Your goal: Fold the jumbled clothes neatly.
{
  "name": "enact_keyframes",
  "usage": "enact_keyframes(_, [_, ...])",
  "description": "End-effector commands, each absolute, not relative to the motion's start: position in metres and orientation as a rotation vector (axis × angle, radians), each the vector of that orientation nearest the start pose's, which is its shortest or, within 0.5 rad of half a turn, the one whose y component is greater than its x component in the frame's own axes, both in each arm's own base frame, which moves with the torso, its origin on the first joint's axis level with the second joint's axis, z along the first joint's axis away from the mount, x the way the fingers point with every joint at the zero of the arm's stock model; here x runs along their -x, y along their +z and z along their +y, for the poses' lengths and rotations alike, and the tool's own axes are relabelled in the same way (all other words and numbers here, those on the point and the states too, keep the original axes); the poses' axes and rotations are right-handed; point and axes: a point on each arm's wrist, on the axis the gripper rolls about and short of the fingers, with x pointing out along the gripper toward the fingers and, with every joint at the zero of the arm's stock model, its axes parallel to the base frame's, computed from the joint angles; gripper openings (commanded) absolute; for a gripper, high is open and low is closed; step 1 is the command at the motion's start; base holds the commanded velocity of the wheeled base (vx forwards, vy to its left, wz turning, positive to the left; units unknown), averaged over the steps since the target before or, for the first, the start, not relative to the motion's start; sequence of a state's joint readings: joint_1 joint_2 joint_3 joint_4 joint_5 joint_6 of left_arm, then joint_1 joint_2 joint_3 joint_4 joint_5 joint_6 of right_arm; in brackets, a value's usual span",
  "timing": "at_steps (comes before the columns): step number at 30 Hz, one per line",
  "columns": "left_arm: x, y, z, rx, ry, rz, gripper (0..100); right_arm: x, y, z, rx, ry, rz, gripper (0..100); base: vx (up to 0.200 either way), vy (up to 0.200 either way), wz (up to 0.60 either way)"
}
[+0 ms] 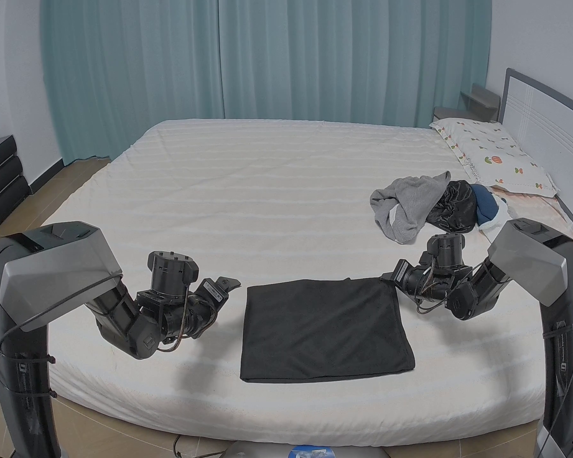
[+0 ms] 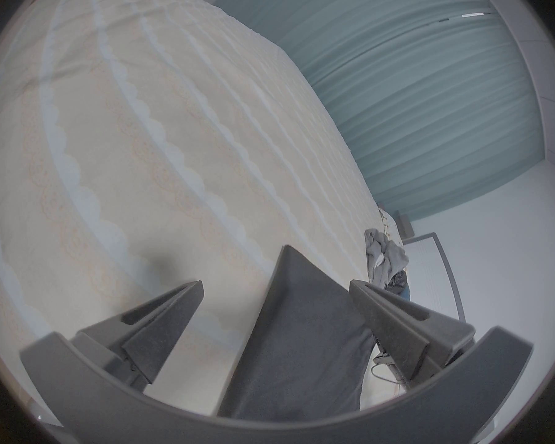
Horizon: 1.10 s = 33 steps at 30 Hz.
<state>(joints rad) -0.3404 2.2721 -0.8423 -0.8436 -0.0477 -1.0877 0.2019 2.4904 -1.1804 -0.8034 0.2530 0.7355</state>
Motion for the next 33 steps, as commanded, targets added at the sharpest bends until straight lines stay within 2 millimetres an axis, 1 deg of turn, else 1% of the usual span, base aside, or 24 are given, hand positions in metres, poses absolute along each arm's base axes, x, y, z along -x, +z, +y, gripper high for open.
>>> enact_keyframes(1, [-0.355,0.008,-0.131,0.945,-0.028,0.732,100,-0.435,-0.018,0.095,-0.719,0.237,0.654,100,0.0,0.0,0.0])
enact_keyframes(4, [-0.352,0.008,-0.139,0.906,-0.063,0.736,100,-0.433,-0.014,0.092,-0.722,0.233,0.651,100,0.0,0.0,0.0])
enact_keyframes(6, [-0.35,0.007,-0.145,0.882,-0.086,0.744,100,-0.43,-0.006,0.088,-0.728,0.228,0.641,100,0.0,0.0,0.0])
enact_keyframes(8, [-0.347,0.006,-0.15,0.854,-0.107,0.757,100,-0.422,0.003,0.078,-0.74,0.214,0.635,100,0.0,0.0,0.0])
enact_keyframes(10, [-0.345,0.004,-0.155,0.817,-0.135,0.761,100,-0.409,0.009,0.069,-0.745,0.203,0.649,100,0.0,0.0,0.0])
enact_keyframes(14, [-0.344,-0.003,-0.161,0.738,-0.184,0.78,100,-0.383,0.014,0.055,-0.764,0.209,0.657,100,0.0,0.0,0.0])
enact_keyframes(15, [-0.344,-0.003,-0.161,0.738,-0.184,0.78,100,-0.383,0.014,0.055,-0.764,0.209,0.657,100,0.0,0.0,0.0])
enact_keyframes(16, [-0.343,-0.009,-0.166,0.686,-0.208,0.791,100,-0.369,0.013,0.049,-0.769,0.206,0.653,100,0.0,0.0,0.0])
enact_keyframes(18, [-0.342,-0.015,-0.168,0.644,-0.219,0.8,100,-0.356,0.01,0.045,-0.775,0.204,0.651,100,0.0,0.0,0.0])
enact_keyframes(19, [-0.341,-0.016,-0.168,0.634,-0.224,0.802,100,-0.35,0.008,0.043,-0.777,0.203,0.649,100,0.0,0.0,0.0])
enact_keyframes(20, [-0.341,-0.016,-0.169,0.633,-0.225,0.803,100,-0.348,0.007,0.043,-0.779,0.201,0.652,100,0.0,0.0,0.0])
enact_keyframes(22, [-0.341,-0.016,-0.17,0.633,-0.232,0.804,100,-0.331,0.001,0.042,-0.8,0.201,0.661,100,0.0,0.0,0.0])
enact_keyframes(23, [-0.341,-0.016,-0.17,0.633,-0.232,0.804,100,-0.329,0.001,0.043,-0.802,0.202,0.661,100,0.0,0.0,0.0])
enact_keyframes(25, [-0.342,-0.015,-0.171,0.635,-0.236,0.799,100,-0.316,-0.001,0.043,-0.844,0.211,0.65,100,0.0,0.0,0.0])
enact_keyframes(28, [-0.343,-0.015,-0.172,0.636,-0.241,0.798,100,-0.31,-0.002,0.042,-0.876,0.241,0.635,100,0.0,0.0,0.0])
enact_keyframes(33, [-0.345,-0.018,-0.184,0.63,-0.265,0.796,100,-0.308,-0.002,0.041,-0.886,0.261,0.632,100,0.0,0.0,0.0])
